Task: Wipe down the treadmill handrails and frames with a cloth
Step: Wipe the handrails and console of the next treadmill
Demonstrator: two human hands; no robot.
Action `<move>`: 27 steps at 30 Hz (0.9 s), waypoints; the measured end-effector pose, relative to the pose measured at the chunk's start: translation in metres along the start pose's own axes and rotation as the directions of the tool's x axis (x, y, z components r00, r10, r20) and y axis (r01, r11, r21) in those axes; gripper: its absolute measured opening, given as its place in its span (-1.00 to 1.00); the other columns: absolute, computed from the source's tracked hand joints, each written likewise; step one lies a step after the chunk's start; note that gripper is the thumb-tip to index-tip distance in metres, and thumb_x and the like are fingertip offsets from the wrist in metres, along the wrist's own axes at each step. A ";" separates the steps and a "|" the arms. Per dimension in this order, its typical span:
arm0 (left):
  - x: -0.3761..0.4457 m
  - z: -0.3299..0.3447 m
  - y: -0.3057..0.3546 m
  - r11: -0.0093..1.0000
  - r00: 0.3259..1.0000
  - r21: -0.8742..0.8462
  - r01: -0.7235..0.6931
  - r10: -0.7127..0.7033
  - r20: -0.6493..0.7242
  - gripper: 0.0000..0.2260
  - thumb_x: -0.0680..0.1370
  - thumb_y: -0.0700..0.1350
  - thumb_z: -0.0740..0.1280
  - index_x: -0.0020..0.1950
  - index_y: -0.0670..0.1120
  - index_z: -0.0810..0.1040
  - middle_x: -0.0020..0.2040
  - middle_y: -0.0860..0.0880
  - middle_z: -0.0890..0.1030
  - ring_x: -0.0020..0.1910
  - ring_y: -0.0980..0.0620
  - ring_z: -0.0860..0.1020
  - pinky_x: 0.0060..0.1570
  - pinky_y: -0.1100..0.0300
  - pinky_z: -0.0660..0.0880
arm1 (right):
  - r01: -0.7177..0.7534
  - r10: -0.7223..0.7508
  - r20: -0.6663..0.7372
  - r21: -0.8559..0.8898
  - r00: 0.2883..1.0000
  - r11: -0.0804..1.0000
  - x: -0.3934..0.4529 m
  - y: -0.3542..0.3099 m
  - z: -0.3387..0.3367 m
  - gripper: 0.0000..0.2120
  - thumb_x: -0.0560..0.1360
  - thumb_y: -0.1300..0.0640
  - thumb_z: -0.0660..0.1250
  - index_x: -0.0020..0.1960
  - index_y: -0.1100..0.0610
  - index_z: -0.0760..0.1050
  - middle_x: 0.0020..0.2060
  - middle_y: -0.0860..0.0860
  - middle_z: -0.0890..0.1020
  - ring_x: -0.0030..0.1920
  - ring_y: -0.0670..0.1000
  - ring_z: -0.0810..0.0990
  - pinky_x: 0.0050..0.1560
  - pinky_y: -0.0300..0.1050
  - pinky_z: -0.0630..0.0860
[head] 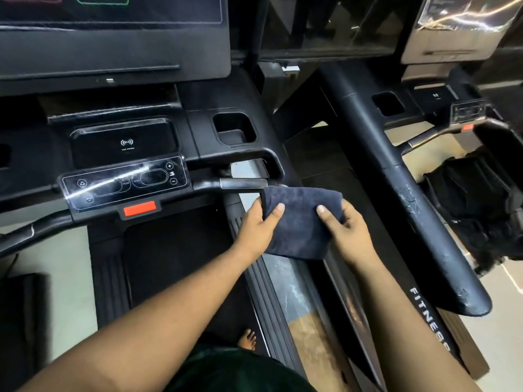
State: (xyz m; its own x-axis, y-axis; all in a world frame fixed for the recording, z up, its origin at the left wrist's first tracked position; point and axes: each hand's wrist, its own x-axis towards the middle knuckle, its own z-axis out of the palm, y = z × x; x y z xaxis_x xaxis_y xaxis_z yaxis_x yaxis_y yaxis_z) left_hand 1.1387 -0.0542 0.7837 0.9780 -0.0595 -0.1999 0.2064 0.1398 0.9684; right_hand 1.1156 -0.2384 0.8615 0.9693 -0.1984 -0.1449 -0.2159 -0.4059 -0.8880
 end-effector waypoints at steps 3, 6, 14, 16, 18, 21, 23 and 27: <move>0.006 0.008 -0.011 0.987 0.987 0.008 0.160 -0.160 0.017 -0.64 0.58 0.22 0.35 0.29 0.07 0.54 0.19 0.08 0.68 0.22 0.08 0.63 0.30 -0.01 0.55 | -0.017 0.012 -0.062 -0.089 0.998 0.996 0.007 -0.006 0.010 -0.96 0.62 0.02 0.39 0.03 -0.02 0.55 -0.09 -0.15 0.69 -0.02 -0.18 0.66 -0.08 -0.34 0.48; 0.012 0.012 -0.025 0.961 0.960 0.005 0.276 -0.276 0.043 -0.76 0.59 0.10 0.41 0.17 0.06 0.46 0.14 -0.03 0.66 0.17 -0.09 0.65 0.24 -0.10 0.58 | -0.108 0.045 -0.175 -0.375 0.984 0.921 0.030 -0.006 0.014 -0.72 0.58 -0.14 0.39 -0.04 0.05 0.41 -0.18 -0.10 0.61 -0.12 0.04 0.61 -0.17 -0.08 0.41; 0.055 0.014 -0.071 0.872 0.901 0.256 0.417 -0.433 0.008 -0.64 0.53 0.06 0.45 0.18 -0.05 0.37 0.12 -0.11 0.65 0.07 -0.15 0.65 0.06 -0.16 0.65 | 0.165 -0.198 0.107 -0.939 0.974 0.303 0.033 0.057 0.069 -0.36 0.58 -0.05 0.25 0.61 0.08 0.21 0.61 0.17 0.21 0.60 0.23 0.17 0.46 0.45 0.16; 0.058 0.008 -0.068 0.823 0.923 0.475 0.313 -0.381 0.052 -0.66 0.59 0.07 0.40 0.24 -0.08 0.42 0.17 -0.15 0.65 0.13 -0.19 0.63 0.10 -0.08 0.60 | 0.290 -0.060 0.285 -0.948 0.957 0.131 0.009 0.092 0.075 -0.36 0.64 -0.04 0.16 0.67 0.03 0.08 0.67 0.12 -0.04 0.66 0.21 -0.06 0.49 0.54 -0.03; 0.060 -0.005 -0.065 0.695 0.972 0.713 0.093 -0.219 0.087 -0.67 0.64 0.05 0.32 0.35 -0.07 0.46 0.27 -0.12 0.61 0.22 -0.21 0.58 0.16 -0.04 0.54 | 0.334 0.043 0.332 -0.942 0.942 -0.035 0.008 0.107 0.068 -0.36 0.64 0.03 0.04 0.69 0.05 -0.03 0.65 0.10 -0.25 0.65 0.24 -0.22 0.44 0.60 -0.11; 0.069 -0.026 -0.052 0.411 0.955 0.863 -0.294 0.170 0.245 -0.66 0.63 -0.08 0.33 0.40 -0.05 0.51 0.30 -0.09 0.57 0.23 -0.19 0.55 0.18 -0.07 0.49 | 0.438 0.079 0.431 -0.875 0.899 -0.207 0.042 0.093 0.074 -0.34 0.66 -0.02 0.05 0.68 0.09 -0.10 0.64 0.11 -0.33 0.62 0.25 -0.34 0.37 0.69 -0.25; 0.075 -0.035 -0.047 0.188 0.876 0.874 -0.448 0.290 0.386 -0.65 0.54 -0.13 0.42 0.33 -0.05 0.57 0.22 -0.08 0.59 0.11 -0.17 0.60 0.09 -0.06 0.52 | 0.491 0.137 0.474 -0.801 0.870 -0.342 0.061 0.084 0.087 -0.33 0.68 -0.09 0.02 0.68 0.13 -0.13 0.66 0.12 -0.24 0.61 0.24 -0.37 0.31 0.72 -0.33; 0.074 -0.054 -0.054 0.033 0.833 0.837 -0.546 0.129 0.539 -0.49 0.47 -0.22 0.45 0.40 -0.03 0.47 0.28 -0.04 0.50 0.23 -0.09 0.52 0.19 0.01 0.45 | 0.605 0.267 0.545 -0.681 0.795 -0.412 0.052 0.077 0.089 -0.37 0.71 -0.09 -0.03 0.67 0.17 -0.08 0.67 0.12 -0.05 0.64 0.22 -0.25 0.33 0.68 -0.37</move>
State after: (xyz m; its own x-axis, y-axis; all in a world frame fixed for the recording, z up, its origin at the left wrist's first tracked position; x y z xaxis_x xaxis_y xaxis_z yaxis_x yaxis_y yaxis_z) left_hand 1.2016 -0.0124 0.7087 0.8250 -0.5639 0.0385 -0.5524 -0.7900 0.2659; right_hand 1.1594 -0.2003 0.7463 0.7769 0.2200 -0.5900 0.5957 -0.5603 0.5755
